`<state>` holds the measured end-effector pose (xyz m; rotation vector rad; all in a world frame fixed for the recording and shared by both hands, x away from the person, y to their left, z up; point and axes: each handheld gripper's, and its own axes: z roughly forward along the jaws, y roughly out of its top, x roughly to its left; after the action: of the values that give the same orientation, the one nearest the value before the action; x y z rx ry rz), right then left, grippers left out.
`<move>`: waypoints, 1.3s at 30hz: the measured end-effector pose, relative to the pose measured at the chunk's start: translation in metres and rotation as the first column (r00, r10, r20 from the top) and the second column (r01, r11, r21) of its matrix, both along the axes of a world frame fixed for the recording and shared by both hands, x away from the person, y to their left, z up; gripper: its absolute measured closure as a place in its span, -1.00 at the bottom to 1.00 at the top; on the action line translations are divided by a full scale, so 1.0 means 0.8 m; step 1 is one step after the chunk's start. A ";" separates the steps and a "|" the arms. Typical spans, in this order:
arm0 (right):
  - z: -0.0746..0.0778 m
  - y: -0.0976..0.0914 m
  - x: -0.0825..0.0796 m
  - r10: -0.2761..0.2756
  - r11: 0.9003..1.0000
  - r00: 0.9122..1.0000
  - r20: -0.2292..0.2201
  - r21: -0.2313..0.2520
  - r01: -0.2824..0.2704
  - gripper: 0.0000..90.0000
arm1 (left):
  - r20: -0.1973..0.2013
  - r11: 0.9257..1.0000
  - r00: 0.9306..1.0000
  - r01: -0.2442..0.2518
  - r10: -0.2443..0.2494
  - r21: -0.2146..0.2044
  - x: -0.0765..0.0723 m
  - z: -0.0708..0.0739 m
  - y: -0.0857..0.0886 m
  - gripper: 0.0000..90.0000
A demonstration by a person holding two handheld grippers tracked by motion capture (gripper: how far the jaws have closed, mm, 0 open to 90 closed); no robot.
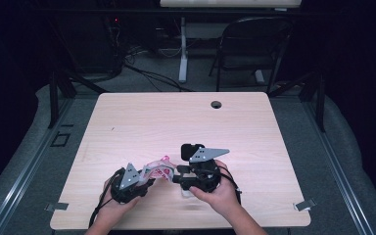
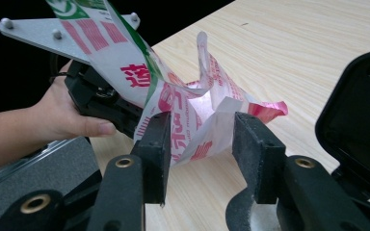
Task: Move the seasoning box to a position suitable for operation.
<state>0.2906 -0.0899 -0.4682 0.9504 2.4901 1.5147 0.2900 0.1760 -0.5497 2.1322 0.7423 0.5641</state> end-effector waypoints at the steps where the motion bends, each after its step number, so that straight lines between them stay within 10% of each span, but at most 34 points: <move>1: 0.000 0.000 0.000 0.000 1.000 1.000 0.000 0.000 0.000 0.30 | 0.000 1.000 1.000 0.000 0.000 0.000 0.000 0.000 0.000 0.25; 16: -0.010 -0.010 0.001 -0.041 0.998 0.999 -0.001 -0.044 0.041 0.99 | 0.049 0.997 0.997 0.065 -0.067 0.040 -0.004 0.004 -0.021 0.26; 39: -0.023 -0.034 0.014 -0.142 0.990 0.986 -0.086 -0.016 0.141 1.00 | 0.156 0.988 0.985 0.056 -0.078 0.141 -0.008 0.014 -0.029 0.28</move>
<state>0.3021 -0.1173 -0.4863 1.1880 2.4241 1.4471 0.2834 0.1531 -0.5385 2.1958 0.5532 0.7598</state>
